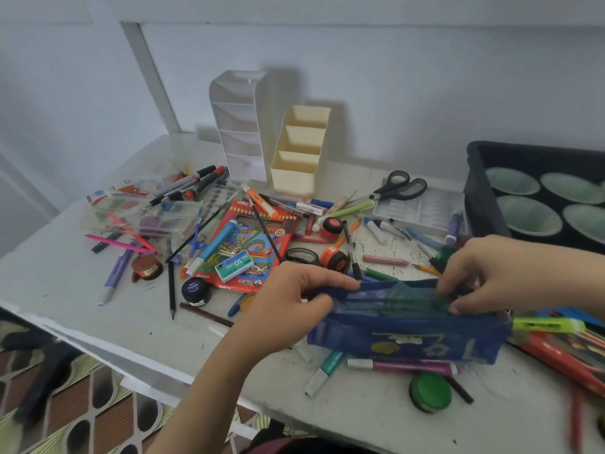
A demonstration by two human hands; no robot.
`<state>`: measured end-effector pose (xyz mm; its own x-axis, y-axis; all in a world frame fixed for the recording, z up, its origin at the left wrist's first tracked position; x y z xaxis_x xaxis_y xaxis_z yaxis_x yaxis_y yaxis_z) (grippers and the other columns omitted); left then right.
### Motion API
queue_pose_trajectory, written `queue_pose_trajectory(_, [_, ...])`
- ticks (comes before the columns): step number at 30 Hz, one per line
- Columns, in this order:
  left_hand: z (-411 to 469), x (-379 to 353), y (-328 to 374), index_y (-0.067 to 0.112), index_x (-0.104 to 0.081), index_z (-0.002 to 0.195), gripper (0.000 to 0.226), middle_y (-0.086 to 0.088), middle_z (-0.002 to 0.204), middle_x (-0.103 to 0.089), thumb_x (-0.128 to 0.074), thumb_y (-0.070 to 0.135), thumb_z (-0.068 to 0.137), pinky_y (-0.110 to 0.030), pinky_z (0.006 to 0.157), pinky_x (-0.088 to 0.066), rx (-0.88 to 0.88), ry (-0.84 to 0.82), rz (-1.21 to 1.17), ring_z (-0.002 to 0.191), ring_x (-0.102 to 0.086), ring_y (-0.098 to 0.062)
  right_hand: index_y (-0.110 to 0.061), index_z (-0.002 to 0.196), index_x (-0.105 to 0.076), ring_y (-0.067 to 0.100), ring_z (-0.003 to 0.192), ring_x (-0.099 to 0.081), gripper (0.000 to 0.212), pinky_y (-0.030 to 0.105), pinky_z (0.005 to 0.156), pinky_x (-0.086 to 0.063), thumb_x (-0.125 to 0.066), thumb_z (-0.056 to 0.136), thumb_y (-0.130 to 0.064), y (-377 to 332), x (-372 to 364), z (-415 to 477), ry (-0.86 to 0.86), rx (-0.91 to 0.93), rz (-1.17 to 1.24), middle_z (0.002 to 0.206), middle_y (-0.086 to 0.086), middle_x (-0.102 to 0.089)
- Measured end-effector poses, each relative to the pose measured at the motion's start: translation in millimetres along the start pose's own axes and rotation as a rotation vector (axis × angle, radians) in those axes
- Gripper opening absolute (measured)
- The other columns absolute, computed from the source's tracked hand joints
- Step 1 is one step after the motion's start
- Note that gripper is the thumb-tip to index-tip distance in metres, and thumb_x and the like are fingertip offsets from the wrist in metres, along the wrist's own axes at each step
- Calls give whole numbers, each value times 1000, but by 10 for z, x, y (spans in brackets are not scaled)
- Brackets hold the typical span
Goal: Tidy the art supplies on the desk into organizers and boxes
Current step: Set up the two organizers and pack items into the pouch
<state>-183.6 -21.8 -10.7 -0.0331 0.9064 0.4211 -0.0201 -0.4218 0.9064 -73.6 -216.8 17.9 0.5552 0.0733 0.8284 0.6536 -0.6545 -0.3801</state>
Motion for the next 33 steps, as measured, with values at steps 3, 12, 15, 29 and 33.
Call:
queue_pose_trajectory(3, [-34,72,71,45,-70,89,58,19,90,-72,-48,-7,77,-40,75,-55,-14,-10,68,85,-68,-20,-62,87,-56,-8,81,-54,29,13,69,-46,-70,73,-40,-27,-3,-62,37,6,-86,82,-28,-57])
queue_pose_trajectory(12, [-152,315,275,41,-71,93,54,24,61,-64,-48,-6,79,-7,40,-28,-126,70,42,37,-40,1,-57,88,-64,8,63,-66,52,35,62,-56,-55,49,-91,-197,302,-305,236,148,163,79,0,-69])
queue_pose_trajectory(15, [-200,378,339,36,-72,94,47,23,67,-68,-45,5,72,-5,43,-31,-149,89,37,41,-45,4,-50,77,-69,12,49,-62,34,27,50,-52,-60,60,-79,-314,341,-285,273,186,229,67,6,-67])
queue_pose_trajectory(29, [-696,1274,-57,41,-76,78,52,8,85,-74,-44,1,66,-25,72,-57,-3,292,45,83,-70,-11,-25,75,-75,0,46,-58,13,9,45,-42,-72,75,-38,-1247,114,435,72,303,277,62,-10,-68])
queue_pose_trajectory(33, [-854,1623,-286,37,-77,74,61,5,81,-75,-51,-19,76,-20,71,-56,55,331,62,81,-70,-12,-25,82,-74,-14,58,-54,13,4,55,-37,-72,78,-37,-1604,-27,720,59,390,125,56,-36,-55])
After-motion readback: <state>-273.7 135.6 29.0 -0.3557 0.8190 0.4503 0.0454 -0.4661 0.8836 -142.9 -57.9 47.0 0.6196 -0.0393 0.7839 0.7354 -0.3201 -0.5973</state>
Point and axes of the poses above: each hand's wrist, its own z-axis towards the middle knuckle, its own x-axis out of the back of the hand, y = z × x, the point moved 5 cm from there along z, towards the middle knuckle
